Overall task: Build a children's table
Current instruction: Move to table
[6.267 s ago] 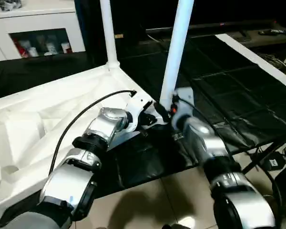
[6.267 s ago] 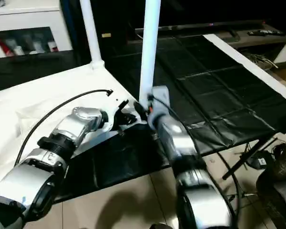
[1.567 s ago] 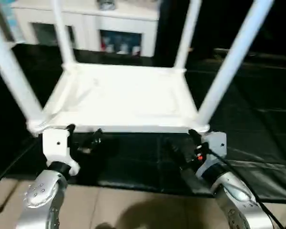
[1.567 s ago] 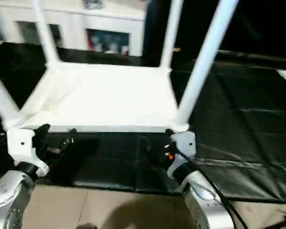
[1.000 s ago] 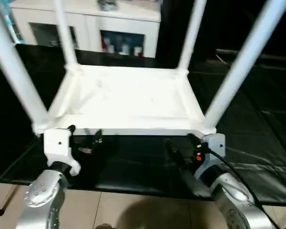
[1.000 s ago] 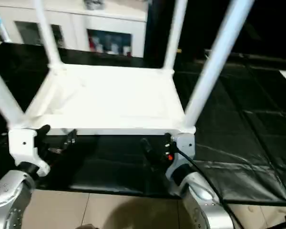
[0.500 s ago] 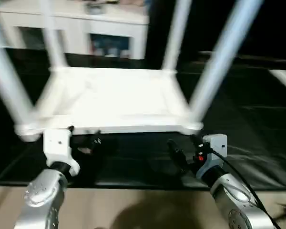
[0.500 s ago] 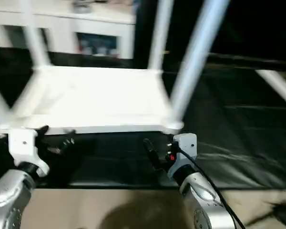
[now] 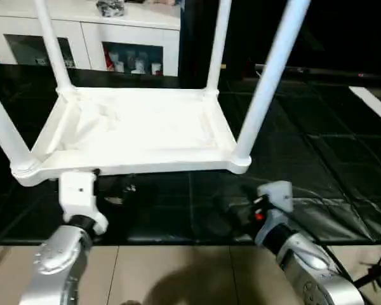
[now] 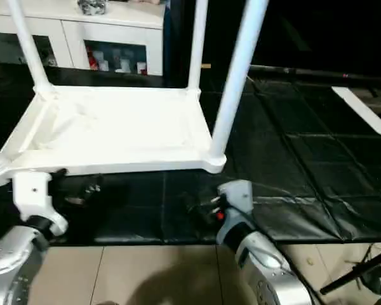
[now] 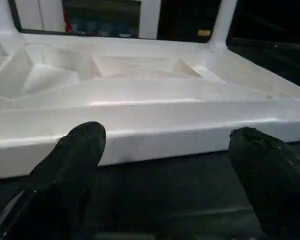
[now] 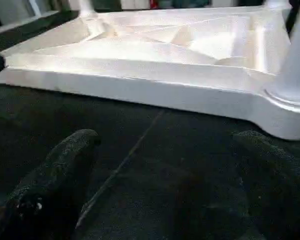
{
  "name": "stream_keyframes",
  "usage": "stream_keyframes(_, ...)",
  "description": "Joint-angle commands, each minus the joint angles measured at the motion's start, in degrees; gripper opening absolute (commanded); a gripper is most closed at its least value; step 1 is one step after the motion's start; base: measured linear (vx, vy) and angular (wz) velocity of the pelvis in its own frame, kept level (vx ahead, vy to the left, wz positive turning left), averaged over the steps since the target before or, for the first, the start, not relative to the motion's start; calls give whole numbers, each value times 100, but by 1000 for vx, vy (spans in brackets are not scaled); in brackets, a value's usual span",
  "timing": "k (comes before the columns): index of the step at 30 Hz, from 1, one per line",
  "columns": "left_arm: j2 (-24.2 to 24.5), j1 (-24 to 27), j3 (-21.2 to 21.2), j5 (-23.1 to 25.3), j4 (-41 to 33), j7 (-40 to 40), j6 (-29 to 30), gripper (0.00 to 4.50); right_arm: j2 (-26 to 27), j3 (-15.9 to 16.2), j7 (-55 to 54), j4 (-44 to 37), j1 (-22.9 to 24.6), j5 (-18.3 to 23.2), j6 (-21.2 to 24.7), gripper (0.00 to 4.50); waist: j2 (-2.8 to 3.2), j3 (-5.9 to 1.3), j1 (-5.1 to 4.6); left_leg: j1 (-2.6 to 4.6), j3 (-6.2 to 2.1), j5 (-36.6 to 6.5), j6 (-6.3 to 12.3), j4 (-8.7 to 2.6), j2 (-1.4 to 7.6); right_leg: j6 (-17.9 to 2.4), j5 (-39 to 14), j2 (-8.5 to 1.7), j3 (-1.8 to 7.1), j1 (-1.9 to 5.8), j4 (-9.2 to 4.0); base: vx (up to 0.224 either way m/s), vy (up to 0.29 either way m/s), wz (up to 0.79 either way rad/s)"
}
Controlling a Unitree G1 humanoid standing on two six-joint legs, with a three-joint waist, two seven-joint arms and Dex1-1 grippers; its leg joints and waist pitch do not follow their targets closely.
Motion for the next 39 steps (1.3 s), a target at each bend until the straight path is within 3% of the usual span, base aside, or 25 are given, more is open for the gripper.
stream_keyframes(1, 10, -37, -33, -58, -119, 26, -13, 449, -105, 93, 71, -83, -47, -115, 76, 450, 146, -111, 103, -158, -50, -4019, 45, -630, -260, -60, -4022, -292, -180, 388, -614, 41, 49, 42)
stream_keyframes(2, 13, -35, -36, -63, -122, 26, -13, 449, -110, 99, 79, -88, -41, -115, 74, 450, 71, -144, 26, -144, -65, -3862, 161, -516, -281, -139, -4229, -395, -198, 442, -648, 41, 49, 42)
stream_keyframes(4, 17, -33, -44, -68, -127, 25, -19, 449, -98, 83, 86, -90, -31, -90, 54, 450, 91, -49, -10, 112, 24, -3589, 308, -120, -342, -404, -5136, -606, -413, 363, -1061, 26, 34, 60)
stream_keyframes(5, 18, -33, -52, -77, -130, 14, -25, 449, -81, 54, 89, -100, -22, -38, 41, 450, 113, 15, -58, 92, 25, -3591, 351, -40, -337, -394, -5254, -606, -615, 458, -1128, 14, 37, 61)
stream_keyframes(6, 21, -34, -57, -86, -131, 3, -25, 449, -81, 47, 92, -114, -17, -21, 18, 450, 203, 42, -70, -96, 7, -4034, 299, -285, -319, -325, -4978, -421, -736, 742, -895, 66, 50, 60)
stream_keyframes(7, 23, -34, -61, -93, -132, -3, -25, 449, -84, 46, 94, -124, -15, -11, 2, 450, 360, 33, 129, -415, 169, -4620, 239, -776, -425, -339, -4042, 38, -654, 1174, -108, 166, 23, 72)
stream_keyframes(8, 22, -27, -91, -128, -138, -15, -14, 449, 41, -134, -8, -134, 3, 216, 99, 450, 341, -87, 46, 230, 312, -4898, -53, -660, -6, -521, -3262, 74, -371, 748, 115, 166, 23, 72)
stream_keyframes(9, 21, -27, -92, -130, -138, -15, -15, 449, 43, -136, -10, -134, 3, 219, 100, 450, 142, 21, 19, 1035, 107, -5175, -278, -225, 116, -881, -3375, -202, -223, 1, -614, 190, -72, 63)
stream_keyframes(10, 11, -24, -97, -154, -138, -20, -24, 449, 64, -177, -28, -137, 6, 256, 119, 450, 75, 143, -3, 963, 274, -4823, -256, -154, 15, -847, -3734, -246, -94, -7, -811, 159, -58, 25)
stream_keyframes(11, 8, -16, -121, -180, -145, -28, -30, 449, 73, -208, -65, -142, 19, 245, 111, 450, 83, 149, 76, 812, 324, -4444, -187, -156, -28, -778, -3994, -315, -7, 143, -858, 159, -58, 25)
stream_keyframes(12, 32, -7, -167, -194, -157, -61, -35, 449, 81, -227, -90, -146, 35, 230, 93, 450, 106, 18, 193, 529, 340, -3377, -10, -250, 0, -648, -3697, -416, 188, 452, -818, 122, 43, -1)
stream_keyframes(13, 51, -3, -203, -204, -169, -87, -23, 449, 88, -242, -103, -147, 47, 229, 81, 450, 154, -117, 231, 285, 322, -2132, 127, -373, 18, -471, -2491, -314, 199, 644, -664, 113, 63, -9)
stream_keyframes(14, 75, 4, -248, -211, -185, -123, -9, 449, 86, -253, -112, -147, 62, 210, 59, 450, 198, -243, 241, 299, 284, -1340, 200, -345, 37, -401, -1441, -248, 175, 633, -521, 113, 63, -9)
stream_keyframes(15, 85, 6, -268, -215, -192, -142, 4, 449, 81, -254, -127, -149, 73, 183, 53, 450, 251, -340, 185, 405, 171, -352, 268, -241, 52, -318, 315, -126, 120, 438, -278, 120, 59, -6)
stream_keyframes(16, 97, 7, -287, -215, -193, -159, 11, 449, 85, -256, -145, -152, 85, 166, 51, 450, 228, -396, 154, 361, 113, 339, 279, -124, 59, -262, 1478, -80, 148, 337, -111, 122, 41, -4)
stream_keyframes(18, 134, 10, -338, -201, -186, -180, 29, 449, 90, -263, -171, -157, 99, 150, 40, 450, 217, -546, 126, 364, 73, 2440, 487, 163, -53, -170, 3074, 14, 130, 244, 126, 109, 25, -4)
stream_keyframes(19, 173, 4, -389, -191, -169, -232, 25, 449, 100, -278, -248, -148, 100, 117, 19, 450, 140, -558, 100, 290, 124, 2966, 586, 228, -126, -64, 3474, 28, 164, 233, 138, 55, -12, -7)
stream_keyframes(20, 175, 3, -391, -191, -168, -236, 24, 449, 100, -278, -254, -147, 100, 116, 18, 450, 122, -538, 116, 232, 165, 2884, 563, 212, -171, -15, 3592, 20, 171, 246, 119, 55, -12, -7)
stream_keyframes(21, 178, 2, -396, -191, -166, -245, 21, 449, 100, -279, -269, -145, 99, 113, 16, 450, 92, -500, 132, 122, 235, 2180, 447, 129, -215, 108, 3690, -26, 181, 314, 79, 0, 0, 0)
stream_keyframes(23, 213, -9, -440, -241, -148, -265, 80, 449, 92, -308, -285, -134, 85, 101, 12, 450, 106, -431, 129, 105, 276, 477, 148, -49, -145, 240, 3003, -151, 188, 296, -48, 0, 0, 0)
stream_keyframes(25, 229, -13, -459, -254, -139, -267, 89, 449, 85, -315, -289, -134, 82, 87, 12, 450, 113, -295, 121, 177, 267, -1539, -105, -274, -31, 217, 623, -228, 239, 231, -250, -86, -46, -3)
stream_keyframes(27, 256, -26, -512, -256, -110, -272, 96, 449, 51, -320, -297, -131, 71, 56, 6, 450, 99, -233, 118, 220, 288, -2199, -211, -339, -13, 136, -742, -242, 291, 175, -359, -96, -41, -5)
stream_keyframes(29, 260, -34, -534, -261, -92, -262, 100, 449, 42, -325, -304, -122, 60, 61, 10, 450, 108, -225, 112, 211, 271, -2389, -276, -398, 4, 35, -1780, -264, 336, 153, -451, -83, -15, -9)
stream_keyframes(38, 325, -93, -589, -253, -43, -252, 66, 449, 38, -321, -366, -72, 56, 41, 39, 450, 137, -237, 96, 203, 269, -2417, -307, -431, 7, -148, -1693, -222, 358, 49, -449, -28, -1, -1)
stream_keyframes(39, 329, -99, -594, -251, -36, -255, 54, 449, 39, -325, -364, -65, 54, 46, 37, 450, 41, -264, 78, 438, 510, -2392, -649, -160, 32, 18, -1962, -143, 641, -200, -505, -9, 22, -25)
